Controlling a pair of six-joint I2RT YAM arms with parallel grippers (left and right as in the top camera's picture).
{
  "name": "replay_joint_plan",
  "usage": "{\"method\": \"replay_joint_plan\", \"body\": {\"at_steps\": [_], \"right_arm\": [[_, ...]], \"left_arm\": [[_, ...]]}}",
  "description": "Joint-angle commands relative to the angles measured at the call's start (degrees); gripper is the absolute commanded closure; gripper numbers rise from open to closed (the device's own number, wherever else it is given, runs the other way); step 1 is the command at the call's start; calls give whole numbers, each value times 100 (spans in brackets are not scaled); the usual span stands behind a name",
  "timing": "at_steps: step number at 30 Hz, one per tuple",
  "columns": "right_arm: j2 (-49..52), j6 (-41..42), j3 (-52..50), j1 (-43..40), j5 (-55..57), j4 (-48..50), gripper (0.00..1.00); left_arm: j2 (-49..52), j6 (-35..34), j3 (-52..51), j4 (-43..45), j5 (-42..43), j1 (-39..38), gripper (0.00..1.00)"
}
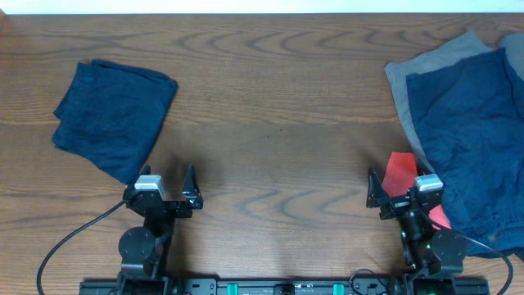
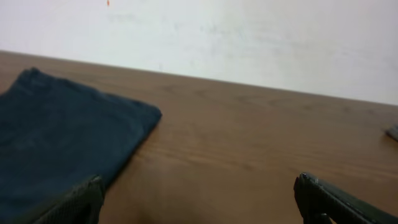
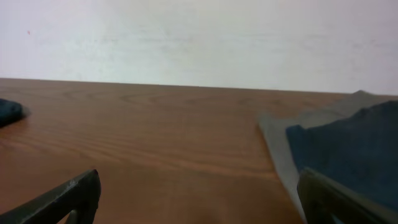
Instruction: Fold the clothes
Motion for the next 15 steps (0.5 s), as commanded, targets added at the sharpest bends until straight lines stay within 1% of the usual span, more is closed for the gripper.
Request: {"method": "replay_joint_plan", "body": {"at_steps": [1, 4, 8, 15], "right_arm": [[138, 249, 138, 94, -96, -208, 1], [367, 249, 396, 94, 179, -654, 1], [966, 249, 951, 94, 619, -1239, 1], [2710, 245, 2326, 66, 1314, -2197, 1]], "left_arm": [[48, -111, 131, -444, 341, 17, 2], [238, -111, 468, -859, 452, 17, 2], [763, -109, 1174, -1628, 457, 20, 2], [2100, -107, 2568, -2555, 455, 20, 2]]}}
